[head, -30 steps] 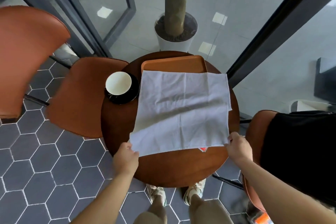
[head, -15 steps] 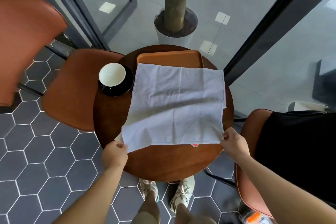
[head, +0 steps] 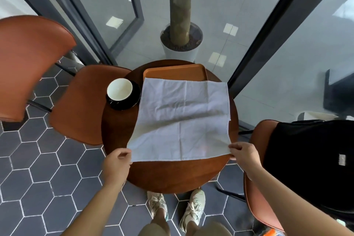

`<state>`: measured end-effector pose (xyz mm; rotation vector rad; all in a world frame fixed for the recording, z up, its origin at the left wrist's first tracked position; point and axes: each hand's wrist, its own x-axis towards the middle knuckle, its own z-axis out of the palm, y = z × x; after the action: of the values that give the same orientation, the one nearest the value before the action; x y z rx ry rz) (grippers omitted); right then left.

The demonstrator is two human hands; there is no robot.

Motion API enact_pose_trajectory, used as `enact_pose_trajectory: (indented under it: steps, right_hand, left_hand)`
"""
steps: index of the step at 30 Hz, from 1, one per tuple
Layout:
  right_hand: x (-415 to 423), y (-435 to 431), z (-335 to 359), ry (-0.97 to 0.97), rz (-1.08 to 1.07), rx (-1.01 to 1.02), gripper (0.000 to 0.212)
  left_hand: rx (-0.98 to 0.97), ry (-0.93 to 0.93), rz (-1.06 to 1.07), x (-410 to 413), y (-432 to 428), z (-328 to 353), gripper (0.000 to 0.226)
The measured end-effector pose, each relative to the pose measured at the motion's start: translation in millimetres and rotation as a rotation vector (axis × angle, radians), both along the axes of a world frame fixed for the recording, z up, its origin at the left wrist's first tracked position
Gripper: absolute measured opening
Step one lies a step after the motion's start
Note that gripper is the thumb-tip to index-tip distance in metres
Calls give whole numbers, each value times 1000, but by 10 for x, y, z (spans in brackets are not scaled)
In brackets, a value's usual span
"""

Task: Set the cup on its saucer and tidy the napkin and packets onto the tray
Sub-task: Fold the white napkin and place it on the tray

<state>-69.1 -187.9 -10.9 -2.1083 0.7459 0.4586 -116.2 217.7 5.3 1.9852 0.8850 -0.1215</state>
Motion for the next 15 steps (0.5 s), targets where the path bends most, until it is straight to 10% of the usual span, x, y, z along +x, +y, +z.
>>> enact_pose_trajectory:
  steps: [9, 15]
  right_hand:
    - [-93, -15, 243, -114, 102, -89, 16]
    - [-96, -12, 407, -338, 259, -219, 3]
  left_hand:
    - [-53, 10, -83, -32, 140, 219, 48]
    - [12, -97, -114, -37, 167, 342, 23]
